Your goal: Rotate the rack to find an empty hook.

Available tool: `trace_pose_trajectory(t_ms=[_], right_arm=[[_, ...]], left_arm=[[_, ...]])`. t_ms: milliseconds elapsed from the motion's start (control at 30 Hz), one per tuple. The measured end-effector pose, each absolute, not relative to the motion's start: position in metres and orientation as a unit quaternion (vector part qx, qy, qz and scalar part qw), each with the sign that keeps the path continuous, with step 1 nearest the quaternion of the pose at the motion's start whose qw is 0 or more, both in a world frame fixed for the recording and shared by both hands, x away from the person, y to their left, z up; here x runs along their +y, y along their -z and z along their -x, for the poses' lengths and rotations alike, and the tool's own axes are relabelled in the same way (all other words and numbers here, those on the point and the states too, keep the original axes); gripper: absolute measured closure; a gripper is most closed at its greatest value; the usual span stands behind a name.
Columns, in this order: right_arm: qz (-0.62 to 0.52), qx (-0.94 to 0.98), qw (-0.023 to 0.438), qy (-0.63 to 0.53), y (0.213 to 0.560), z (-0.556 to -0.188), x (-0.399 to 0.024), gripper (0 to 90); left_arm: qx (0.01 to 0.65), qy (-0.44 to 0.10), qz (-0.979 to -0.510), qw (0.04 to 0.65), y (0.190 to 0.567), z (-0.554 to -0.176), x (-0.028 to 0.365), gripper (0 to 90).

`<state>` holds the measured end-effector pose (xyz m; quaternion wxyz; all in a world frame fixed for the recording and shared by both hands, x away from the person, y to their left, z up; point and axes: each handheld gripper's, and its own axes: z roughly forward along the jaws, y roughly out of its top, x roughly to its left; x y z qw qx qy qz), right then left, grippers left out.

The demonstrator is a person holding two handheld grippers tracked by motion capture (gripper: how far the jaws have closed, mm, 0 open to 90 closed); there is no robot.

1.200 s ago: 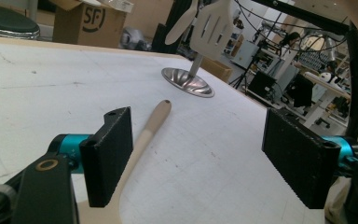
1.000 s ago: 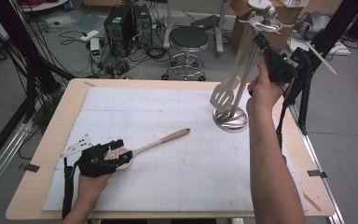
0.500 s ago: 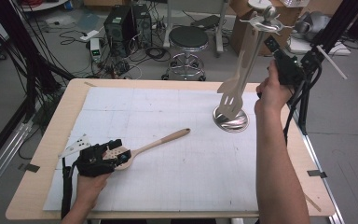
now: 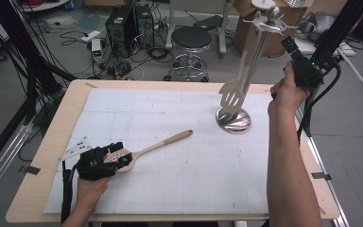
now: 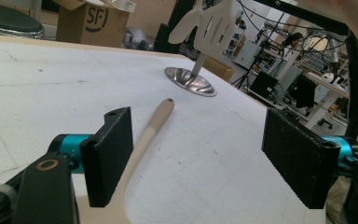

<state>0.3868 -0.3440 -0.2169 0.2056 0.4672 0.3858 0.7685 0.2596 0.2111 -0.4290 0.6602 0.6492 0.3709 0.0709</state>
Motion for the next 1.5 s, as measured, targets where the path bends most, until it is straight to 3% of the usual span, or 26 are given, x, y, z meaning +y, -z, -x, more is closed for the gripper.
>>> trace_pose_trajectory(t_ms=[1500], right_arm=[[-0.458, 0.418, 0.233, -0.749, 0.204, -0.378, -0.337, 90.0]], left_arm=[[0.368, -0.066, -0.650, 0.662, 0.429, -0.265, 0.206, 25.4]])
